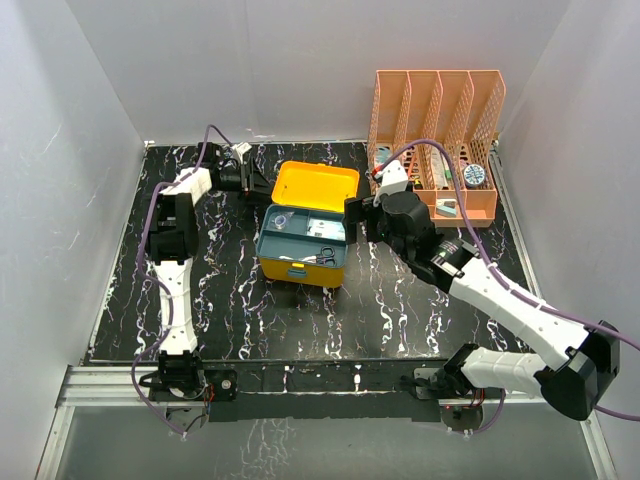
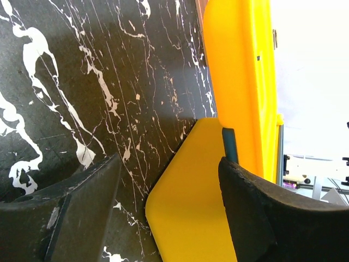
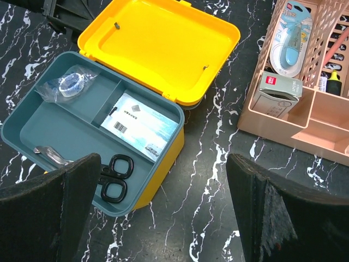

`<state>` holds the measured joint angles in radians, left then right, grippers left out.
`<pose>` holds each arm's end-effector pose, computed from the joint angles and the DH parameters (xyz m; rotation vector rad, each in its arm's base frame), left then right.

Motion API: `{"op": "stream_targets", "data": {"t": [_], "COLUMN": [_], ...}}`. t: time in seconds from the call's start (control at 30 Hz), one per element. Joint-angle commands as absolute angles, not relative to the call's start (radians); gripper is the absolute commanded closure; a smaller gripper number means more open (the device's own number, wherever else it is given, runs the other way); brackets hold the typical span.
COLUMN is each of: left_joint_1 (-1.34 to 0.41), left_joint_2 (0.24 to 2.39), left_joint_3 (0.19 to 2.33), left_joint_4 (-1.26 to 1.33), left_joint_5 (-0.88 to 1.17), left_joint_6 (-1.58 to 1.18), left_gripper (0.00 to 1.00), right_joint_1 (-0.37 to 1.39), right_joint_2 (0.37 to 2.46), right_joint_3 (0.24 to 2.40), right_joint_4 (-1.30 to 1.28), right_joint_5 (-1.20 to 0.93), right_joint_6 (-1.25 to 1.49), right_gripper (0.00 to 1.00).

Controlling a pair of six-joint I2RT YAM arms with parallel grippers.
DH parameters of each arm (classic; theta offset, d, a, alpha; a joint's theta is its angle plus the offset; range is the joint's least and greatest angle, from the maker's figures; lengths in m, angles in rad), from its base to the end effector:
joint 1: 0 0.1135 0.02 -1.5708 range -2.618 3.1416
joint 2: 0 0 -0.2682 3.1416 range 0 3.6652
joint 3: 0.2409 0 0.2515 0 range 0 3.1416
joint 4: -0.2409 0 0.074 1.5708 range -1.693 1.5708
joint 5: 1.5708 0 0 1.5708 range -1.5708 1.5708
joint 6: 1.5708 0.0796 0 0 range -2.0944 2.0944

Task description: Organize the medicine kit

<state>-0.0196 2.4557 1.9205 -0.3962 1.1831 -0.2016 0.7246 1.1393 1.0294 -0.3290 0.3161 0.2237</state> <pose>0.5288 -0.0841 0.1269 0.2876 2.2372 -1.5506 0.2355 0.1754 0.3264 -0.2978 1.9763 0.2948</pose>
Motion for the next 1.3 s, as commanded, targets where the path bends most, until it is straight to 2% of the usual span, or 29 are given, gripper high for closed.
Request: {"op": "stream_targets", "data": {"t": [0.0,0.4,0.7,0.97,1.27], "left_joint_1": [-0.003,0.028,0.040,0.008,-0.019], "left_joint_2": [2.406,2.355,2.403,2.523,2.586], "left_joint_3": [1.976,1.927,2.018,2.298,2.296], "left_joint_4": [-0.391,-0.215,-0.211,-0.388,-0.423], "left_joint_5": [1.239,1.328,1.283,1.255,1.242], "left_joint_6": [-0.238,-0.361,-0.406,-0.364,-0.351], "left_gripper": [0.30,0.29,0.29,0.29,0.29], "right_joint_1": [0.725,0.725,0.726,0.726,0.726], "right_joint_2": [1.085,1.074,1.070,1.084,1.056], "right_joint_3": [1.033,1.000,0.999,1.009,0.999], "right_joint_4": [-0.299,-0.296,-0.314,-0.317,-0.335], "right_joint_5": [0.344,0.346,0.362,0.361,0.367], "right_joint_6": [0.241,0.244,0.259,0.268,0.271], "right_gripper": [0.02,0.02,0.02,0.02,0.02]}}
